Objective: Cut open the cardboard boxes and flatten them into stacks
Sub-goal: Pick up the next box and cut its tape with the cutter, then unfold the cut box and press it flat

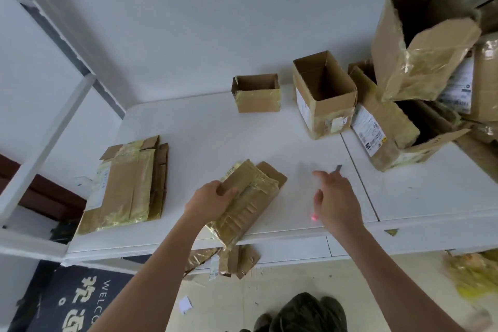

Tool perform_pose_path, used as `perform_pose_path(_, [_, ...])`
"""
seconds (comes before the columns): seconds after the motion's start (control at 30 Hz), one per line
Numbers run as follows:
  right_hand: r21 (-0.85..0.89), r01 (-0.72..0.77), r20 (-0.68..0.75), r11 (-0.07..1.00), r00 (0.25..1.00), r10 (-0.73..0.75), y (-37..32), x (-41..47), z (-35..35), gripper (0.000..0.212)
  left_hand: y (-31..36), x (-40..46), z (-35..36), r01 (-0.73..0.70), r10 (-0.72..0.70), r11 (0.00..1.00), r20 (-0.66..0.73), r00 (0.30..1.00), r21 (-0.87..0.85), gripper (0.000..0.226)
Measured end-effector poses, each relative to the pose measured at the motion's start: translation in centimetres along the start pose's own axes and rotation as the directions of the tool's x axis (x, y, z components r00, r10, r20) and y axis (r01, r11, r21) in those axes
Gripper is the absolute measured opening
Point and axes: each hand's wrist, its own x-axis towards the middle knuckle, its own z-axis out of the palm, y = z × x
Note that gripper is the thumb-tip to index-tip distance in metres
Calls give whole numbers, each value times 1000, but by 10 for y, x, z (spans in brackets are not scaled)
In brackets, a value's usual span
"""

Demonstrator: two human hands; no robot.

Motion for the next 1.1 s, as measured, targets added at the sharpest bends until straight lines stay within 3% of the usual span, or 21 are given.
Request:
perform_pose_path(0.1, [475, 7, 200, 880, 973, -116, -44, -21, 13, 42, -3, -4, 1, 8, -8, 990, 0, 1000, -141, 26])
perform_pose_path(0.17, [569, -17, 275, 822, 946, -171, -61, -22, 24, 52, -4, -5, 0, 37, -42, 978, -17, 999, -206, 23])
perform_pose_path(0.23, [606, 6, 219, 796, 960, -173, -70, -12, 30, 62, -3, -8, -2, 35, -47, 955, -34, 998, -293, 25])
perform_pose_path(0.37, [499, 36, 200, 866, 967, -156, -84, 11, 32, 70, 3, -16, 7, 135, -110, 784, 78, 991, -606, 50])
perform_pose_path(0.5, [299, 76, 171, 951, 976, -132, -90, 14, 39, 75, 5, -14, 20, 127, -161, 798, -6, 987, -589, 56])
perform_pose_path(0.63, [198, 93, 146, 976, 982, -123, -91, 10, 43, 89, 4, -12, 19, 140, -182, 774, -4, 983, -617, 56])
perform_pose_path(0.77, [139, 98, 147, 985, 982, -118, -97, 11, 39, 86, 3, -12, 20, 129, -178, 785, -22, 984, -606, 54])
perform_pose_path(0.87, [166, 76, 193, 983, 975, -108, -99, 13, 29, 78, 4, -12, 21, 133, -182, 786, -20, 983, -603, 54])
perform_pose_path(1.1, [399, -50, 337, 916, 937, -96, -87, 21, 12, 85, 4, -9, 23, 140, -204, 803, -46, 978, -580, 49])
